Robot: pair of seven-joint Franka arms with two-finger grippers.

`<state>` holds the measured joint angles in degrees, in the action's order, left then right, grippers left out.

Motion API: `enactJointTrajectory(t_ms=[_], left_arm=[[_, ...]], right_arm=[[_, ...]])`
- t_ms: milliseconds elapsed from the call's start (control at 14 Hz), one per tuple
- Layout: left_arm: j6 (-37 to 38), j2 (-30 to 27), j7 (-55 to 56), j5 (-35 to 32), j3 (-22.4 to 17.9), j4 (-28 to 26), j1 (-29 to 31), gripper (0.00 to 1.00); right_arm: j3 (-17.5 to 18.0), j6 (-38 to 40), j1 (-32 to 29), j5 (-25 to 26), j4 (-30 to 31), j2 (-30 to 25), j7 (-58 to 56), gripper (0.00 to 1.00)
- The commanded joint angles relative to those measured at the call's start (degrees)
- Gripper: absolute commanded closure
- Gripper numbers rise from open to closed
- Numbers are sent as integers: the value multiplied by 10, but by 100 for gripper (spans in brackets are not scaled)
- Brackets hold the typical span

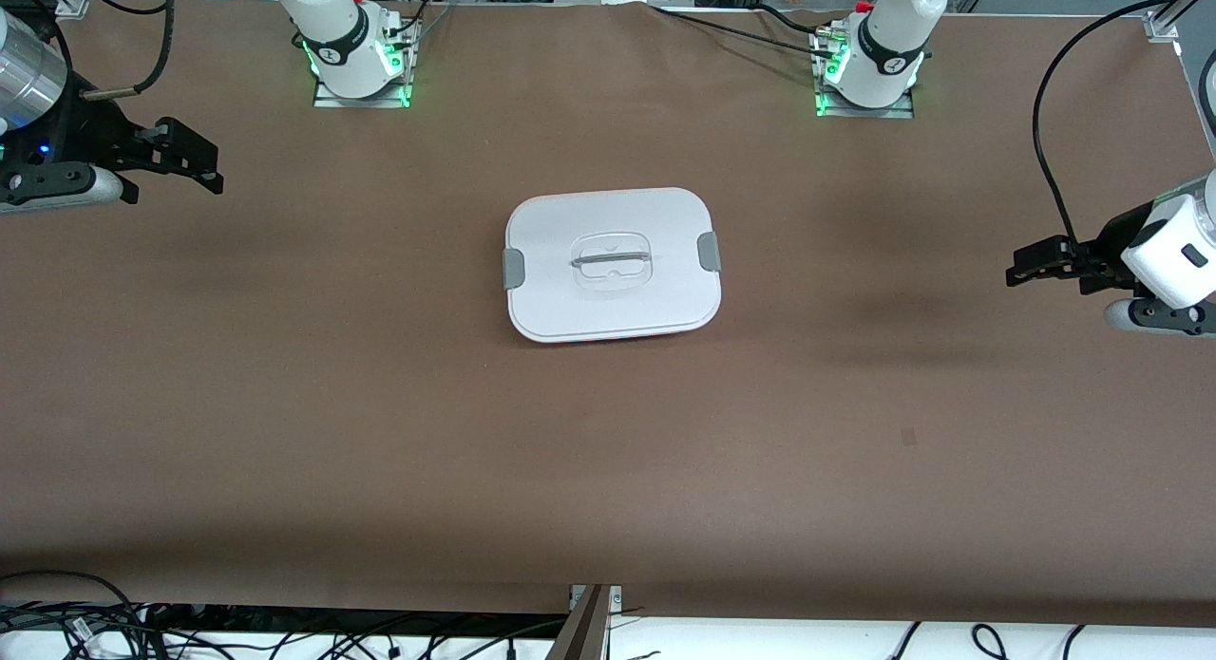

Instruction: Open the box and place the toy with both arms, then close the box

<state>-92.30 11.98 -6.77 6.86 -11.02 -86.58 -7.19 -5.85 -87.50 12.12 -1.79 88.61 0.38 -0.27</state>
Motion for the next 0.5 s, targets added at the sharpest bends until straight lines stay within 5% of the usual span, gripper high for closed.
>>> enactJointTrajectory(t_ms=[0,430], left_arm=[[1,6,4,-45,7,16,3,0],[1,6,2,-46,8,16,3,0]], right_arm=[[2,6,-4,-1,-10,3,6,0],[2,6,-4,-1,-9,3,5,0]])
